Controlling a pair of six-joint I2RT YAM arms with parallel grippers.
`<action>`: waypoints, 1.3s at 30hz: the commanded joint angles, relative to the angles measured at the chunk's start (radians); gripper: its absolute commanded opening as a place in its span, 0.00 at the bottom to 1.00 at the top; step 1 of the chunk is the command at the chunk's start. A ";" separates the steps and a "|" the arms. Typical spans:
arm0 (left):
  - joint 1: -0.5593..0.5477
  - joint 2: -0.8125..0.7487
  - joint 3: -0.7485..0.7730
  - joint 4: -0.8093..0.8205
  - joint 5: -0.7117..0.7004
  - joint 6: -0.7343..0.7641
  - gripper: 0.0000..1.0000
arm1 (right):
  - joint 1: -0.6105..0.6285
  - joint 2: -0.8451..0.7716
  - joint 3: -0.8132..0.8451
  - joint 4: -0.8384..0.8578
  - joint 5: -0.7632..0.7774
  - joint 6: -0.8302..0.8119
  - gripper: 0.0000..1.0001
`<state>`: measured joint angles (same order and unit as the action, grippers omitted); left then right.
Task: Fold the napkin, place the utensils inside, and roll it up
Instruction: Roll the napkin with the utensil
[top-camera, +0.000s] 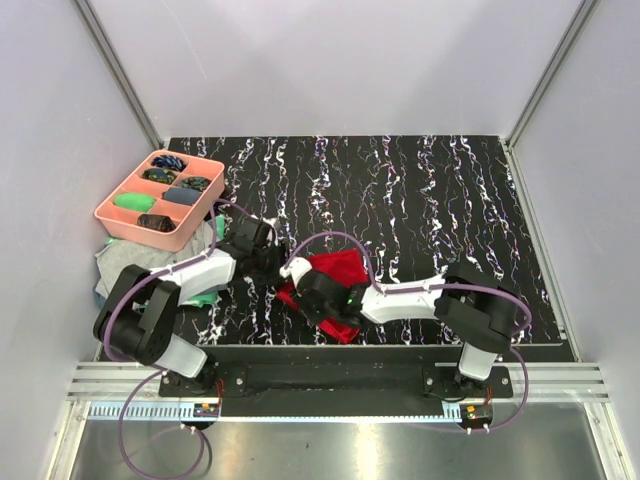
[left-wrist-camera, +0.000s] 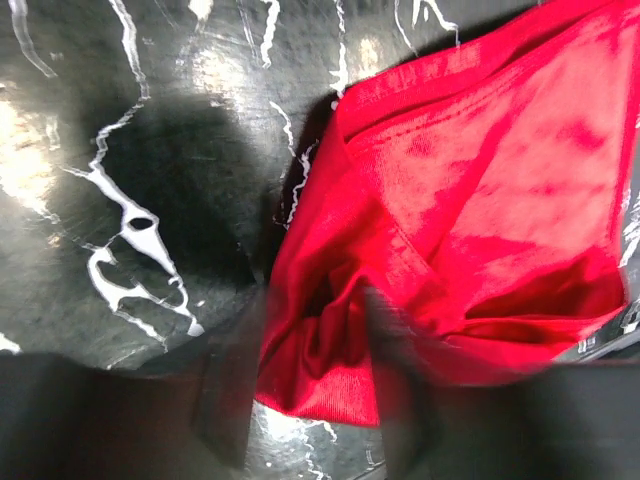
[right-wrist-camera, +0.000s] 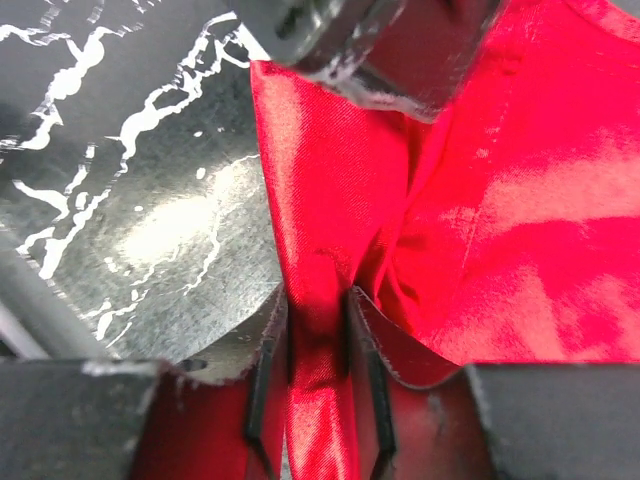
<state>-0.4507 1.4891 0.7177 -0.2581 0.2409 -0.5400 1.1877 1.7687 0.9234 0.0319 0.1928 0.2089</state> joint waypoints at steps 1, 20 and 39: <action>0.033 -0.093 0.000 0.020 0.023 0.011 0.66 | -0.045 0.012 -0.096 0.005 -0.288 0.040 0.31; 0.087 -0.383 -0.283 0.334 0.126 -0.026 0.73 | -0.321 0.008 -0.100 0.022 -0.863 0.038 0.28; 0.063 -0.213 -0.382 0.608 0.271 -0.060 0.74 | -0.488 0.225 0.022 0.023 -1.234 0.058 0.25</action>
<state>-0.3744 1.2160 0.3351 0.2218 0.4534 -0.5957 0.7181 1.9564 0.9134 0.0780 -0.9886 0.2672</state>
